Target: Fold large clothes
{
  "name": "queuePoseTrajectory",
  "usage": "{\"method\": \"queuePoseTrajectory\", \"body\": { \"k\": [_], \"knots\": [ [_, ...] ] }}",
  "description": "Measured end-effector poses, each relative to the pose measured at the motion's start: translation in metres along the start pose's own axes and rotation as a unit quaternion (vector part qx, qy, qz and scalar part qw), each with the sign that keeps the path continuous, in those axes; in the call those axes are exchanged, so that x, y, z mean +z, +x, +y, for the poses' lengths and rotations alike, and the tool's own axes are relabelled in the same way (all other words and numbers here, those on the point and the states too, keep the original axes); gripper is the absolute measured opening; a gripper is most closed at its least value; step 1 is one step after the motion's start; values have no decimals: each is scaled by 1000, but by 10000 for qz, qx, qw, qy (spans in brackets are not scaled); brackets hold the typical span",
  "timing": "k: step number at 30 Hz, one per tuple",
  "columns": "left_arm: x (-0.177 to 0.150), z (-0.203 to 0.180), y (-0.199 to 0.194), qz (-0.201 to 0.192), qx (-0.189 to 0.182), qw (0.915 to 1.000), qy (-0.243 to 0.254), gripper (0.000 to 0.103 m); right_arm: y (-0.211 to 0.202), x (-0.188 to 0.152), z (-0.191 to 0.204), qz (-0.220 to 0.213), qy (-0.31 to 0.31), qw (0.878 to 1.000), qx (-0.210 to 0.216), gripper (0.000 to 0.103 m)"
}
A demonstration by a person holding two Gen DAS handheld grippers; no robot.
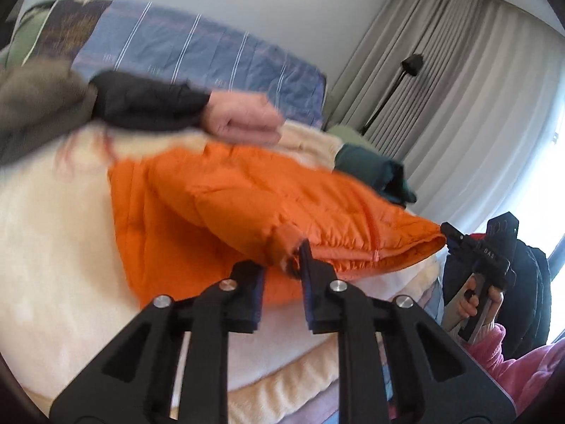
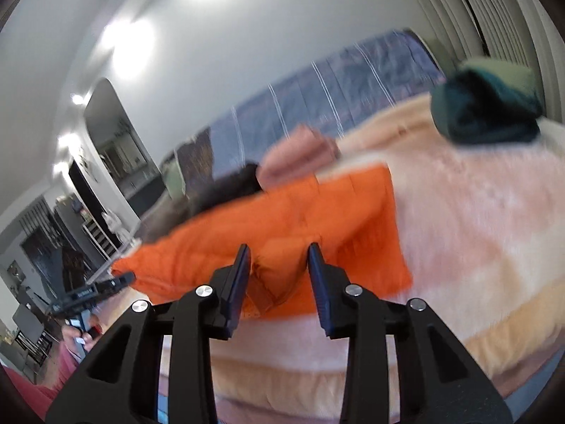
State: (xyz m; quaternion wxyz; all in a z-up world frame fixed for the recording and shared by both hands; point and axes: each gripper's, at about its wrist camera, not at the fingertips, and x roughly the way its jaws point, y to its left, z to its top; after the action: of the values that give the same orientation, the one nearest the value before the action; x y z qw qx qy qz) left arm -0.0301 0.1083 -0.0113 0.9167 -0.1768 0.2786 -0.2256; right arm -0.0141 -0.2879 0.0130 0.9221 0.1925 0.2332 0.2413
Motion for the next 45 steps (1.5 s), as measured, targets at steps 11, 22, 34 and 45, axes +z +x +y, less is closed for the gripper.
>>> {"method": "queuePoseTrajectory", "body": {
  "k": [11,22,34,45],
  "knots": [
    [64,9,43,-279,349,9990,28,42,32,42,6,-302,-435,9980,-349,45],
    [64,25,85,83,438,9990,44,53,14,-58,43,1179,-2982,9452,-616,62],
    [90,6,79,-199,648,9963,535,76,65,-13,43,432,-2681,9606,-592,62],
    [127,20,102,-263,1361,9869,824,90,156,59,-23,590,-1287,9712,-1916,62]
  ]
}}
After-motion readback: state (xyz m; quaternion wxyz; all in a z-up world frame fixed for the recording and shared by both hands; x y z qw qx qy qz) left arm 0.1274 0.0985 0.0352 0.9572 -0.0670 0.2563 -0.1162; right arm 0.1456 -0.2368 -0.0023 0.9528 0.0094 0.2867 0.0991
